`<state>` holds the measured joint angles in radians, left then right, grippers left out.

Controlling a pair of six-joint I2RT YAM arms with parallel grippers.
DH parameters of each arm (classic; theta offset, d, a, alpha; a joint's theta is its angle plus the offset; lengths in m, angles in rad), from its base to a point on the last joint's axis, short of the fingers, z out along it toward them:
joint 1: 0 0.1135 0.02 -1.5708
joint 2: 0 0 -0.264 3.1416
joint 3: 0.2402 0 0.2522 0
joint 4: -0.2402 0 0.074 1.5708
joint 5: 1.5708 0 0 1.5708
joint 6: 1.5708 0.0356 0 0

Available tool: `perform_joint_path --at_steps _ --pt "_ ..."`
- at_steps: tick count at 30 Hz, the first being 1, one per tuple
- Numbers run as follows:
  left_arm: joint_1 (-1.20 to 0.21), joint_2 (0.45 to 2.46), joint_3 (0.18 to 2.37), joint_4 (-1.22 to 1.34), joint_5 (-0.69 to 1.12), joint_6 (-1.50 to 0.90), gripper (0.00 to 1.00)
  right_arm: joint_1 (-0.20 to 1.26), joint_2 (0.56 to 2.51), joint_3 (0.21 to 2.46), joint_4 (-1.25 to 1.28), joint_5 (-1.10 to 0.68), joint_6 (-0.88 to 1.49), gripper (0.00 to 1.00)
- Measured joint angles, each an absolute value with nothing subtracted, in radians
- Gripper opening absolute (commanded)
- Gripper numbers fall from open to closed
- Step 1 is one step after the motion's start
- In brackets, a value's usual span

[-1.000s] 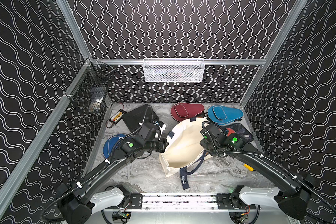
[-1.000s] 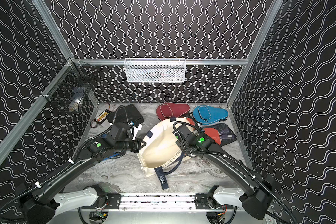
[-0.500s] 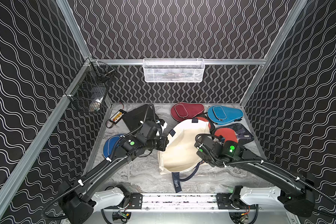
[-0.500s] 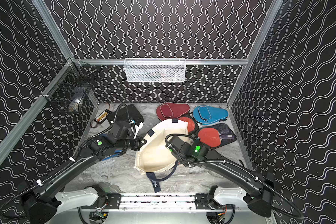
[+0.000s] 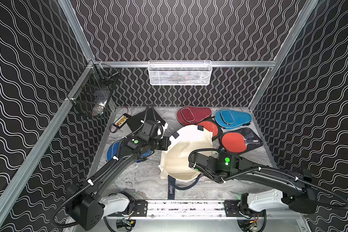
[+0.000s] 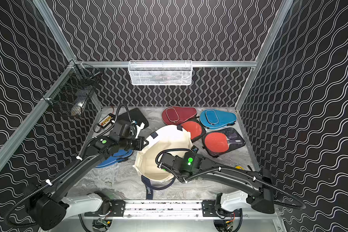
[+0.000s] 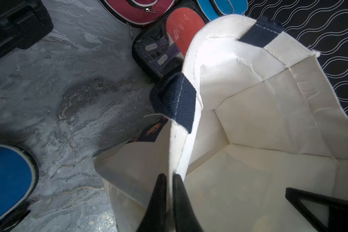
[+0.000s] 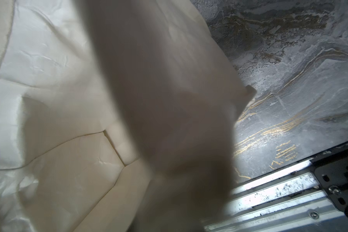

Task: Remove the ping pong set from the canvas bag
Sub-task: Place the canvas bag at the center of the board.

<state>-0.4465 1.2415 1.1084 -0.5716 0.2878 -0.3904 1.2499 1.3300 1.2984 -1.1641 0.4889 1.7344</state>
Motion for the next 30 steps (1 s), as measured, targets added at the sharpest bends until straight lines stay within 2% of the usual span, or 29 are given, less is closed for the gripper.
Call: perform_joint_path --at_steps 3,6,14,22,25,30 --pt "-0.446 1.253 1.111 -0.56 0.311 -0.39 0.0 1.25 1.327 1.35 -1.168 0.517 1.707 0.65" --pt "-0.446 1.257 1.115 -0.557 0.323 -0.384 0.0 1.25 1.307 1.401 -1.167 0.546 1.647 0.77" --pt "-0.446 1.295 1.135 -0.555 0.328 -0.363 0.0 1.238 1.177 1.467 -1.053 0.562 1.414 0.96" --pt "-0.446 1.316 1.137 -0.549 0.329 -0.361 0.0 1.196 1.106 1.566 -0.933 0.593 1.122 0.99" --pt "-0.446 1.313 1.129 -0.544 0.344 -0.342 0.0 1.056 1.122 1.599 -0.908 0.565 1.011 0.99" --pt "-0.451 1.286 1.123 -0.541 0.388 -0.311 0.0 0.726 1.117 1.568 -0.873 0.399 0.865 0.99"
